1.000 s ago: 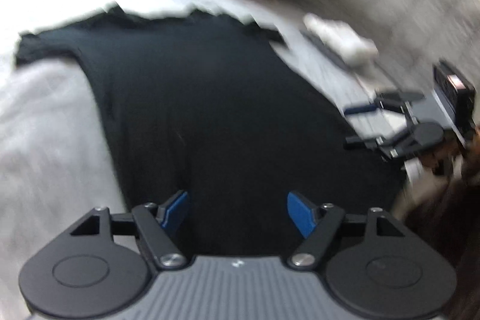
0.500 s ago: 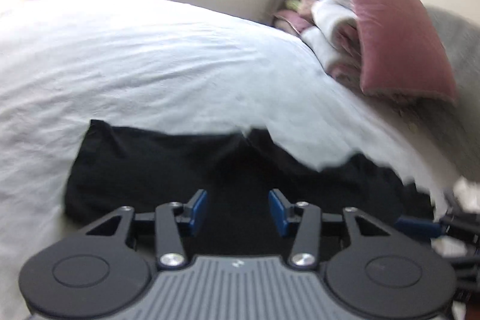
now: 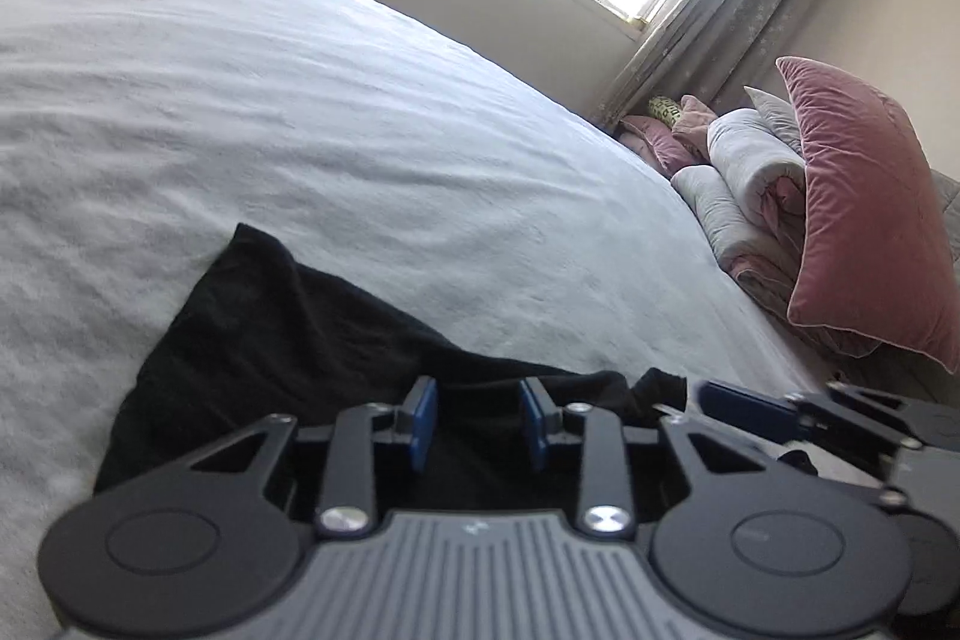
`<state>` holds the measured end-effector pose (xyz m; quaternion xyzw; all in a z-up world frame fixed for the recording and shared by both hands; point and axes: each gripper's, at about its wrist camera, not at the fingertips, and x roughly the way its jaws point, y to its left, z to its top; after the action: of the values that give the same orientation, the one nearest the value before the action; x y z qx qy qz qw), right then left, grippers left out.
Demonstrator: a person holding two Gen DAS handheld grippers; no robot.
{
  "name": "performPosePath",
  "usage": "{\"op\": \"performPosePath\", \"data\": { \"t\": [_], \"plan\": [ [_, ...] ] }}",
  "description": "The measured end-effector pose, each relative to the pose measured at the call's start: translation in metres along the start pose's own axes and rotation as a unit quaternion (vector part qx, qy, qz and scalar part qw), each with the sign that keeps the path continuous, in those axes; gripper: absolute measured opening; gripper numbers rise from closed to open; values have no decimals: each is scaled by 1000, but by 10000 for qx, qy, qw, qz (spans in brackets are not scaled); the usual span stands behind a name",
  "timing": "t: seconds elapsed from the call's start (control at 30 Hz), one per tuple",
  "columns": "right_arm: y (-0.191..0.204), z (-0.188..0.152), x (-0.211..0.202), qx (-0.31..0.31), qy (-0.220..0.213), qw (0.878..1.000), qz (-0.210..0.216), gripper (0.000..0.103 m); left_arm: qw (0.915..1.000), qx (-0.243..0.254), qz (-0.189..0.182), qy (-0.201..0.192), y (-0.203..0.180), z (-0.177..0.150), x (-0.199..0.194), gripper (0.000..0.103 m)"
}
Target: Fold clothes
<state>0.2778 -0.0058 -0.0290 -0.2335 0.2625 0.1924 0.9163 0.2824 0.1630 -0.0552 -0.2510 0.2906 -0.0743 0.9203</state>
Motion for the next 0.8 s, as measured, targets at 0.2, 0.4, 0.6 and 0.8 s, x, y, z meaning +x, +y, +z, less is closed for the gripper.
{"op": "performPosePath", "data": {
  "t": [0.2,0.4,0.6,0.8],
  "plan": [
    [6,-7,31,-297,84,9988,-383,18,9996,-268,-121,-9,13,3,4,31],
    [-42,-30,29,1334,-199,9907,153,5,9985,-509,-224,10,22,3,4,28],
    [-97,-55,29,3162,-192,9424,1078,1,9978,-615,-246,33,25,5,3,28],
    [-140,-88,30,5339,-339,8068,2507,2,9965,-431,621,-367,25,23,-24,44]
  ]
}}
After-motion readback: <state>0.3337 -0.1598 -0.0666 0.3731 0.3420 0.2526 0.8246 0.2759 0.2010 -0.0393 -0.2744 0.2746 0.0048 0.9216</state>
